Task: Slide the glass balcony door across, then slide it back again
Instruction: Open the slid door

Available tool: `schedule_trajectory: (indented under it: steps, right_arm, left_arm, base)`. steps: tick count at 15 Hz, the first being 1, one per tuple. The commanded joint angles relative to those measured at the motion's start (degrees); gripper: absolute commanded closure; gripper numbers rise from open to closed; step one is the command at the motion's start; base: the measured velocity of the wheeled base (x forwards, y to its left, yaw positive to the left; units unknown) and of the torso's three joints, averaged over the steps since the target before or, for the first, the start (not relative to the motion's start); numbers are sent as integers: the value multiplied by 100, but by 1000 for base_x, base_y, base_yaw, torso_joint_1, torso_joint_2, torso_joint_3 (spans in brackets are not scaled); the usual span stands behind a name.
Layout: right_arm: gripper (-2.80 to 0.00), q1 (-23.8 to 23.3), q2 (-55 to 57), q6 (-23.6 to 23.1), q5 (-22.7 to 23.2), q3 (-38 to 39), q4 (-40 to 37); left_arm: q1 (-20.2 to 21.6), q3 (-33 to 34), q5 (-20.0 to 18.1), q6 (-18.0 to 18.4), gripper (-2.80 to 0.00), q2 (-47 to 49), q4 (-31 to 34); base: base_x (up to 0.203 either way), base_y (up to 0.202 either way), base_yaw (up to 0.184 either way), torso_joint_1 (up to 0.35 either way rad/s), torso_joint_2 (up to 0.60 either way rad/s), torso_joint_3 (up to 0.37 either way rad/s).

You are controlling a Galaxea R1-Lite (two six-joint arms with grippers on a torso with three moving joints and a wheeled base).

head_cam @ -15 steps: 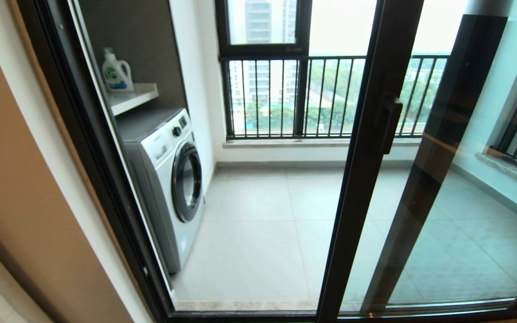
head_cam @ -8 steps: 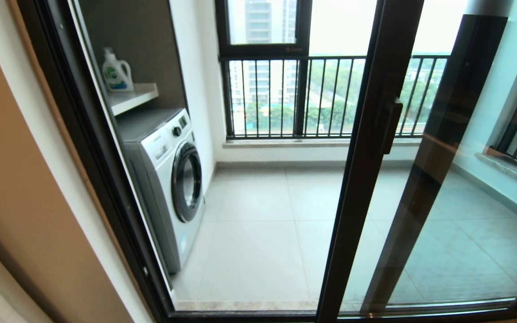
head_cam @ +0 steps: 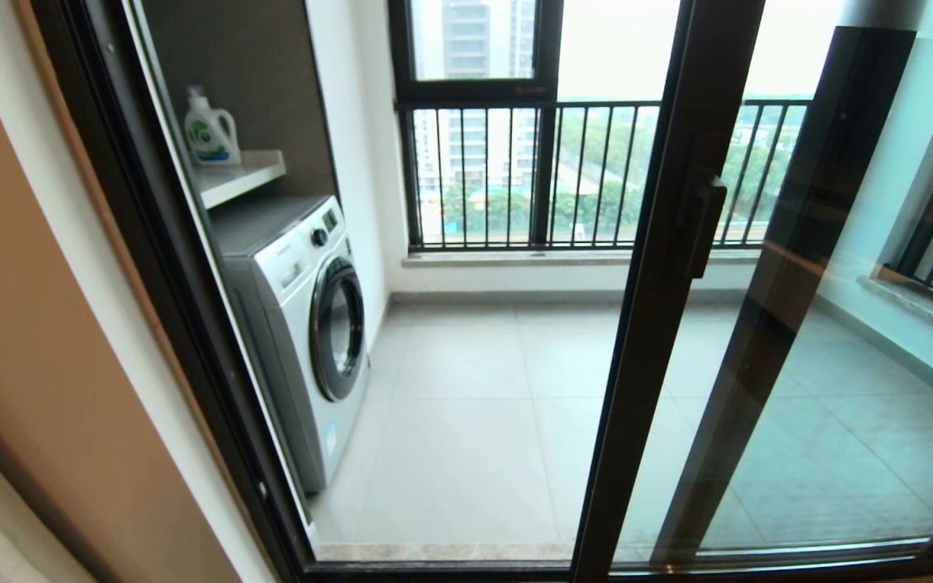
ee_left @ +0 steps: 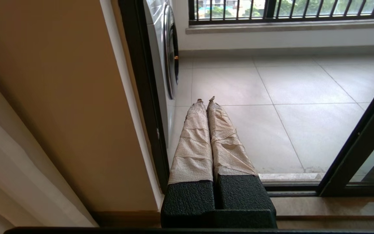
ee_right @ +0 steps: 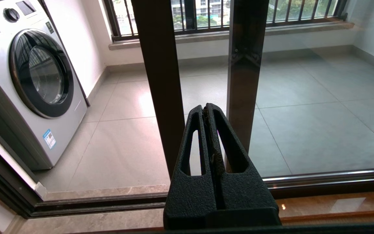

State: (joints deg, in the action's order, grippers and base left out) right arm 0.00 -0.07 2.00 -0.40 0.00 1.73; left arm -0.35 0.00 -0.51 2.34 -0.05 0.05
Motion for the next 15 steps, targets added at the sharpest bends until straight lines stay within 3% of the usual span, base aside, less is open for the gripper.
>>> schedule_trajectory:
  steps: [1,5,8,15]
  right_arm:
    - [0,0,7,11,-4,62,3]
    - [0,0,7,-201,-1,41,17]
    - [0,3,494,-41,188,-898,-22]
    - [0,169,5100,91,1306,-3230,1017]
  left_arm:
    - [0,0,-2,3,0,14,4]
    - [0,0,-2,3,0,14,4]
    - [0,0,-2,3,0,14,4]
    - [0,0,-2,3,0,14,4]
  base:
    - [0,0,0,0,0,0]
    - [0,0,0,0,0,0]
    - [0,0,0,0,0,0]
    - [0,0,0,0,0,0]
